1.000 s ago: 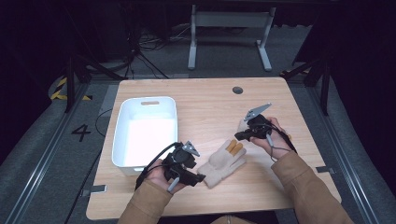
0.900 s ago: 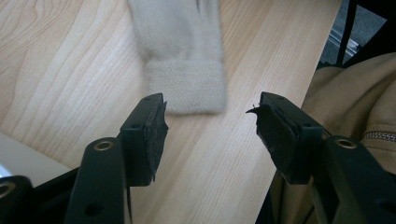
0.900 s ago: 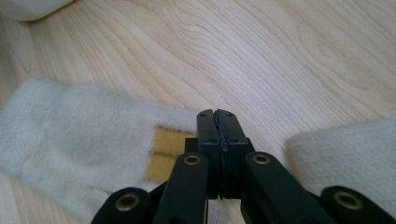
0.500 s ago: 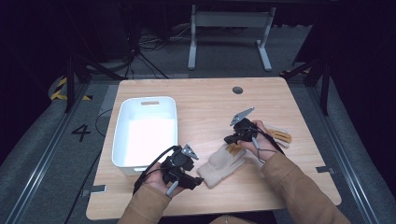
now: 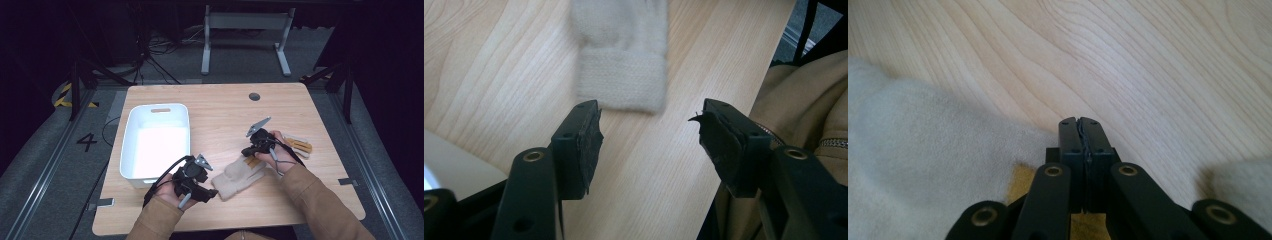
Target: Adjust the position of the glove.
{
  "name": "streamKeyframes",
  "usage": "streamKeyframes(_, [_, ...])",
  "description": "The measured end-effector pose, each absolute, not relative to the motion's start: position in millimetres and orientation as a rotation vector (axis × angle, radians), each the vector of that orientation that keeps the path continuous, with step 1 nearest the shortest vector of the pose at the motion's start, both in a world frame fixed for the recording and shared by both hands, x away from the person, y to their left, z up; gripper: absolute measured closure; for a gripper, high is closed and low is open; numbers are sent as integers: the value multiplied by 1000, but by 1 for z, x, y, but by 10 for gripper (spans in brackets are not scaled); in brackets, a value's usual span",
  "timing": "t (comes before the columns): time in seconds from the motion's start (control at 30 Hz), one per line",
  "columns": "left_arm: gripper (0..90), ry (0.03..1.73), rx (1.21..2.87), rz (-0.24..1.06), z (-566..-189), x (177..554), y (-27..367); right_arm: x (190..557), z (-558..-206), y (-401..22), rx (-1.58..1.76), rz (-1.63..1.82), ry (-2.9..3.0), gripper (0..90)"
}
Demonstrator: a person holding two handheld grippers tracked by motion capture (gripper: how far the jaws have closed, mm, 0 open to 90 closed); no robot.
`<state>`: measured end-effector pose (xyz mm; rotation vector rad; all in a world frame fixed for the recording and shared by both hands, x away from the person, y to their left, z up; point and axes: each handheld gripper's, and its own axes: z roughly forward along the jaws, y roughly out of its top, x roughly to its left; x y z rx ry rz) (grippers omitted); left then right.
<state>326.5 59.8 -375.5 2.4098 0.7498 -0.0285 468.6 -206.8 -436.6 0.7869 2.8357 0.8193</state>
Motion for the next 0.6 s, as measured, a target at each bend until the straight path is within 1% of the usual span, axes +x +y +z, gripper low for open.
streamKeyframes(0.13, [420, 722, 2417, -40, -375, 332, 53, 463, -436, -219, 818, 809, 2824, 900])
streamKeyframes(0.6, [415, 685, 2411, -42, -372, 342, 46, 448, -434, -241, 874, 777, 2804, 900])
